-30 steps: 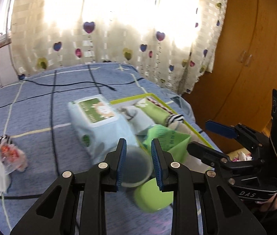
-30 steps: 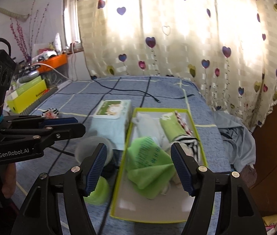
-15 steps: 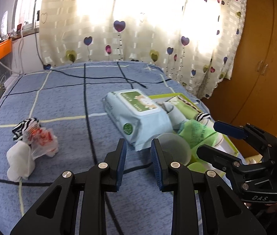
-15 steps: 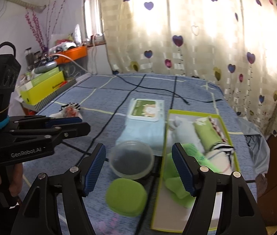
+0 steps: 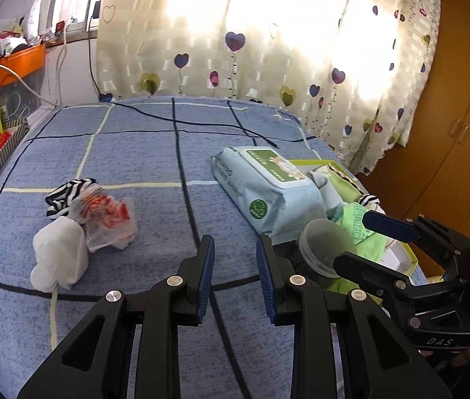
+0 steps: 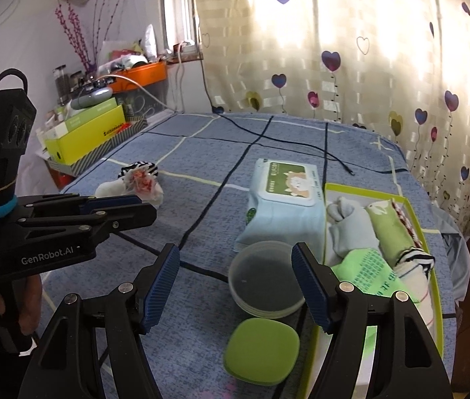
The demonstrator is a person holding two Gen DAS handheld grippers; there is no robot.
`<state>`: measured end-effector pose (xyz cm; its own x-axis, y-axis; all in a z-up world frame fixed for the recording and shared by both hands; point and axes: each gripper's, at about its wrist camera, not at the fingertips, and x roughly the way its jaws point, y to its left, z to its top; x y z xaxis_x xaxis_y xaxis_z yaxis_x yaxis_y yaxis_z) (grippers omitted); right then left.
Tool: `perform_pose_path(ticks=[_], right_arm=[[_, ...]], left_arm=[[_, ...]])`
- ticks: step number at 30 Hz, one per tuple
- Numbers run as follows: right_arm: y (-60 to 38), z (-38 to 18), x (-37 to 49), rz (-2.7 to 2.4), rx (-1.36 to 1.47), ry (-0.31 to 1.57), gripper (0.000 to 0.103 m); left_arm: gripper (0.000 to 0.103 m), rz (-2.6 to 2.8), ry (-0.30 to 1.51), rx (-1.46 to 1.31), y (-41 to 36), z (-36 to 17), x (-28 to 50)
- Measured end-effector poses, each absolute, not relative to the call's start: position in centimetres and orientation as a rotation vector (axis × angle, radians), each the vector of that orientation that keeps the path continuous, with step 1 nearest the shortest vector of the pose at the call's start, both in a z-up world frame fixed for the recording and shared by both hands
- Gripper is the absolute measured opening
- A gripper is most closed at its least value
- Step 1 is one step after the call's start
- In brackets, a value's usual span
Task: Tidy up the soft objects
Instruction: 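Withdraw both tools toward the white sock and plastic bag, then grasp the white sock with the left tool while the right tool grasps the red-printed plastic bag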
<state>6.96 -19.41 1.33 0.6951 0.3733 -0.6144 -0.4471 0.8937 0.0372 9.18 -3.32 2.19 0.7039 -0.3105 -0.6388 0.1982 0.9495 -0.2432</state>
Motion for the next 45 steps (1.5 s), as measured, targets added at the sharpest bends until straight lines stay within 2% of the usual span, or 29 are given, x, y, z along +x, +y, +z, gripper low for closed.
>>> perform_pose_path(ticks=[32,45], right_arm=[[-11.7,0.4,9.9,0.579,-0.179,0.715,0.07],[-8.1,-0.5,11.9,0.614,-0.19,0.747,0.07]], left_arm=[[0.027,-0.145,0.754,-0.223,4.3,0.8,9.6],[0.027,-0.024,0.765,-0.267,10.1,-0.9,10.7]])
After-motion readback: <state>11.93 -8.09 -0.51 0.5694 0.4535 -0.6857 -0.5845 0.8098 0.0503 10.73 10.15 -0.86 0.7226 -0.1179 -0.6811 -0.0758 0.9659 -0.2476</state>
